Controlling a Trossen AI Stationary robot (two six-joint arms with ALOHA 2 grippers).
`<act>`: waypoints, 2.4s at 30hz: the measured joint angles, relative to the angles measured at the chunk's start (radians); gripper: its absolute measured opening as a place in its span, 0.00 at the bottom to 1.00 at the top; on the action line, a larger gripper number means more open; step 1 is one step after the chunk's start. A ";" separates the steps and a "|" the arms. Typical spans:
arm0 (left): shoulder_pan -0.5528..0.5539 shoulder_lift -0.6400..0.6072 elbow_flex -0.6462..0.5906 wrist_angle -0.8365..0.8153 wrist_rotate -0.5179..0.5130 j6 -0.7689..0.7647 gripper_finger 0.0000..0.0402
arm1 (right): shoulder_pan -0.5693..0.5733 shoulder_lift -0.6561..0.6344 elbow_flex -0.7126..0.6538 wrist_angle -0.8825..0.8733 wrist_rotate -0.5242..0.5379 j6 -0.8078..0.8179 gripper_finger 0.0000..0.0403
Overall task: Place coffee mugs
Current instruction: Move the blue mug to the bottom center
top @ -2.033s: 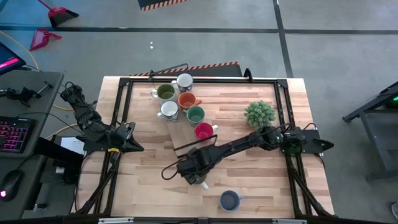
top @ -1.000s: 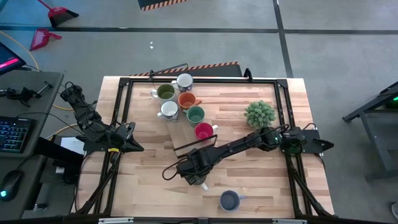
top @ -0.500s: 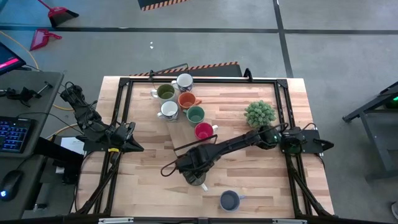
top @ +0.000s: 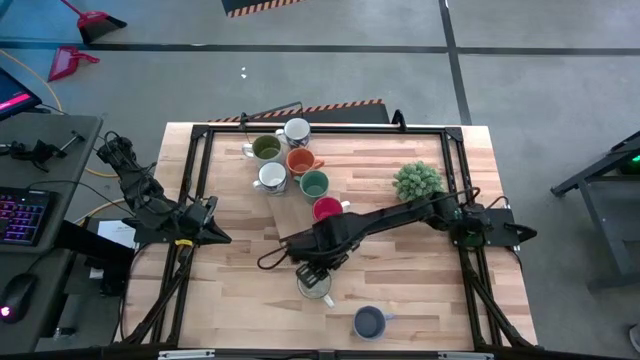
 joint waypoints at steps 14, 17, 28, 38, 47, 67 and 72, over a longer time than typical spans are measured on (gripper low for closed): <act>0.000 0.000 0.000 -0.008 0.003 -0.009 0.02 | 0.138 -0.137 0.000 -0.150 0.010 -0.152 0.38; 0.000 0.000 0.000 0.000 0.004 -0.008 0.02 | 0.185 -0.132 -0.003 -0.217 0.010 -0.148 0.37; 0.000 0.000 0.000 0.027 -0.003 -0.008 0.02 | 0.296 -0.108 -0.009 -0.237 0.118 -0.028 0.37; 0.000 0.000 0.000 0.029 -0.004 -0.008 0.02 | 0.318 -0.005 -0.009 -0.235 0.015 0.008 0.39; 0.000 0.000 0.000 0.030 0.005 -0.008 0.02 | 0.328 0.049 -0.009 -0.235 0.049 0.094 0.39; 0.000 0.000 0.000 0.029 0.008 -0.008 0.02 | 0.325 0.142 -0.009 -0.193 0.045 0.083 0.32; 0.000 0.000 0.000 0.028 0.008 -0.008 0.02 | 0.321 0.142 -0.009 -0.182 0.044 0.073 0.18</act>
